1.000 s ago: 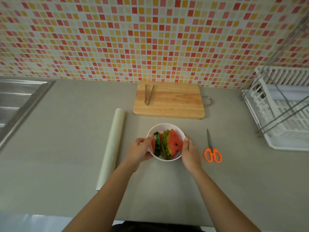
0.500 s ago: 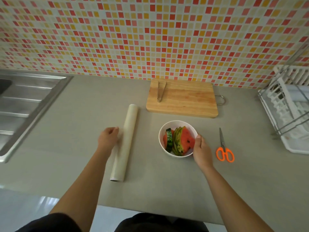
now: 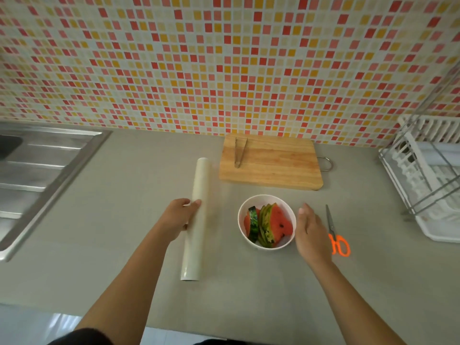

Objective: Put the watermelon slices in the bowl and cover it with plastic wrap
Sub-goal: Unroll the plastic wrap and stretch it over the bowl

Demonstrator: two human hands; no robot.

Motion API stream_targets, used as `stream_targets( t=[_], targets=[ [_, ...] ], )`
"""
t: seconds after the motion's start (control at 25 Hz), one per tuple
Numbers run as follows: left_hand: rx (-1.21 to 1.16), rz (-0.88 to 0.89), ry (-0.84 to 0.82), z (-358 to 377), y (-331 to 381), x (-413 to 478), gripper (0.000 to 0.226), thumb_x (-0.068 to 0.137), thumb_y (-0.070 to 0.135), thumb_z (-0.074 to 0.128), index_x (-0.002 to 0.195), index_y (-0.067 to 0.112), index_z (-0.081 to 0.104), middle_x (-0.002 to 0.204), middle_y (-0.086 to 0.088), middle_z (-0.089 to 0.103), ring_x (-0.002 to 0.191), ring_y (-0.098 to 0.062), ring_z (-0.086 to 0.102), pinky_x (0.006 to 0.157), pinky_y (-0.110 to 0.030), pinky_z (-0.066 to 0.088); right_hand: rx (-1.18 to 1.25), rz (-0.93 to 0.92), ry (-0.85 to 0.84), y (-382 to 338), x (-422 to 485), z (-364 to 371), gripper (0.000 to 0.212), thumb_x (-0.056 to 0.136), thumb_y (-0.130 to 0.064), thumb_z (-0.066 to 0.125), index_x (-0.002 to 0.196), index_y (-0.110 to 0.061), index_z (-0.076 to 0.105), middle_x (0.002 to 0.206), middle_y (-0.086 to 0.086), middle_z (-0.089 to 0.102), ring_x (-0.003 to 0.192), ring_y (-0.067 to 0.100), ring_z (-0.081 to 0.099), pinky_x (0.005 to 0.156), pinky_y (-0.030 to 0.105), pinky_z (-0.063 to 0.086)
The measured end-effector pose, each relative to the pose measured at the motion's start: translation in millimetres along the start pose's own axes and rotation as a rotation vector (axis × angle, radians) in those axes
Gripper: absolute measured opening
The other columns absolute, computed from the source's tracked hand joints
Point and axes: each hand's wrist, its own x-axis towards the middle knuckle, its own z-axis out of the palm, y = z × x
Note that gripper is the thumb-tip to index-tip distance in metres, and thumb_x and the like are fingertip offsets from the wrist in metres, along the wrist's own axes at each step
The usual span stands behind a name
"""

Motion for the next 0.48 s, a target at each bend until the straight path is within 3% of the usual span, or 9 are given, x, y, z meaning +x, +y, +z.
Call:
stream_targets(
  t=[0.08,0.24,0.32,0.48],
  targets=[
    [-0.112,0.159,-0.130,9.9,31.0,-15.4,0.029,0.092,0.037,0.056,0.103,0.013,0.069,0.092,-0.001,0.075,0.092,-0.021,0.069,0.069,-0.032,0.057,0.132,-0.133,0.064,-20.0,11.2,-15.2,0.040,0.099,-0.032,0.033,0.125,-0.011,0.055,0.125,0.011,0.059,0.119,0.027,0.051,0.093,0.029,0.034],
    [-0.303,0.352,-0.224,50.1,96.3,-43.7,0.031,0.091,0.035,0.058,0.113,0.014,0.063,0.097,-0.002,0.068,0.085,-0.014,0.066,0.067,-0.030,0.056,0.362,-0.233,0.074,-75.3,33.7,-50.1,0.025,0.094,-0.036,0.047,0.108,-0.028,0.066,0.104,-0.017,0.066,0.099,-0.006,0.058,0.083,0.010,0.040],
    [-0.383,0.420,-0.295,68.0,119.1,-55.4,0.028,0.091,0.031,0.059,0.113,0.014,0.064,0.094,0.000,0.067,0.083,-0.012,0.066,0.068,-0.028,0.056,0.453,-0.299,0.104,-103.3,44.8,-71.0,0.023,0.090,-0.039,0.052,0.103,-0.029,0.068,0.092,-0.025,0.066,0.090,-0.011,0.059,0.077,0.003,0.041],
    [-0.408,0.506,-0.325,99.0,133.2,-76.8,0.024,0.085,0.033,0.063,0.107,0.022,0.066,0.089,0.008,0.069,0.082,-0.008,0.067,0.072,-0.027,0.053,0.609,-0.352,0.049,-147.0,56.7,-100.9,0.011,0.083,-0.047,0.057,0.090,-0.044,0.066,0.096,-0.015,0.070,0.093,0.007,0.066,0.088,0.031,0.051]
  ],
)
